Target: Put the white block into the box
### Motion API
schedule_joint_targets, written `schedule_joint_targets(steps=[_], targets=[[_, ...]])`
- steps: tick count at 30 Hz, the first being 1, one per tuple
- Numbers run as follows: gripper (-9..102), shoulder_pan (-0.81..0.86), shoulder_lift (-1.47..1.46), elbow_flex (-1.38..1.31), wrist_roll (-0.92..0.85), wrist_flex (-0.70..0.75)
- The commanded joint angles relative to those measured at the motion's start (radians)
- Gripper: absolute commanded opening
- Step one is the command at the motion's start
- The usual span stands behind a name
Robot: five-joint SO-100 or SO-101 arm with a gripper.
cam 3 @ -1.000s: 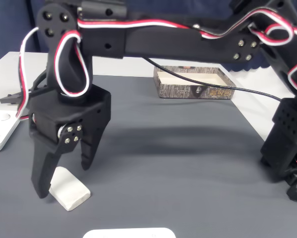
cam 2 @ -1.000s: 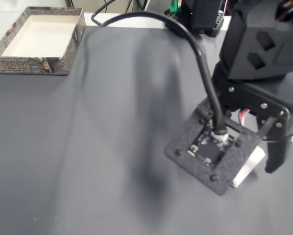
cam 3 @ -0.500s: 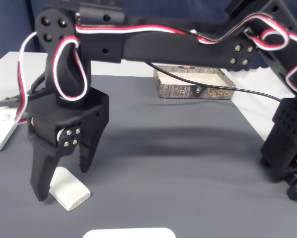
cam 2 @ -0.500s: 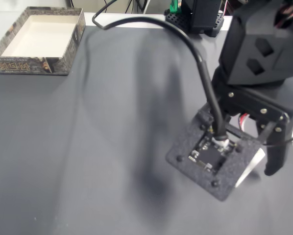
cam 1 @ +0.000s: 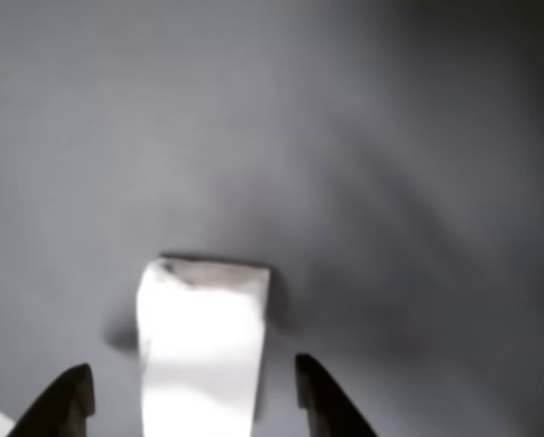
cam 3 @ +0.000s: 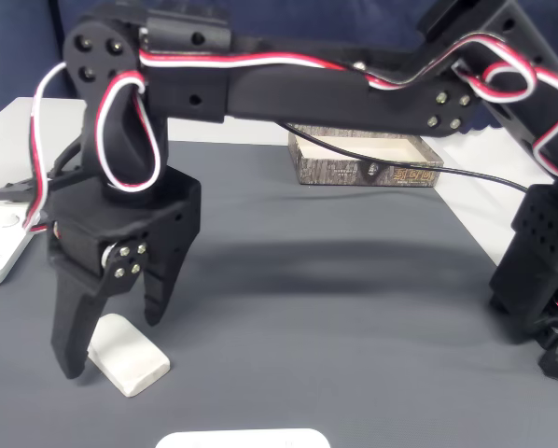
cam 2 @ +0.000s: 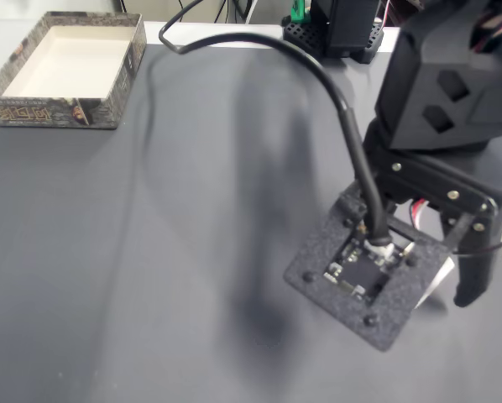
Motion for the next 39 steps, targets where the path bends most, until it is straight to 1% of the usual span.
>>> schedule_joint_targets(steps=[1, 19, 39], targets=[[31, 0.018, 0.017, -0.064, 0.014, 0.005], [31, 0.020, 0.008, -0.067, 0.017, 0.003], [27, 0.014, 0.006, -0.067, 0.018, 0.002]])
